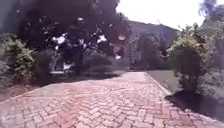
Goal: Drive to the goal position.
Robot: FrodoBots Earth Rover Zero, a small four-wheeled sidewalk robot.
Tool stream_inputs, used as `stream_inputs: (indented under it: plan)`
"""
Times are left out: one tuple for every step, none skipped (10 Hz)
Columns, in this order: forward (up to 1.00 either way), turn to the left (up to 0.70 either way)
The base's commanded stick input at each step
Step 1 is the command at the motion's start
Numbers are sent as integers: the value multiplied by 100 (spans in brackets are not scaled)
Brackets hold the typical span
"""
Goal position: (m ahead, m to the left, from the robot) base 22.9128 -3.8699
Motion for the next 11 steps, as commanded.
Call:
stream_inputs:
  plan:
    - [70, -35]
    - [70, -35]
    - [70, -35]
    - [70, -35]
    - [70, -35]
    - [70, 0]
    - [70, 0]
    - [70, 0]
    - [70, 0]
    - [70, 0]
    - [70, 0]
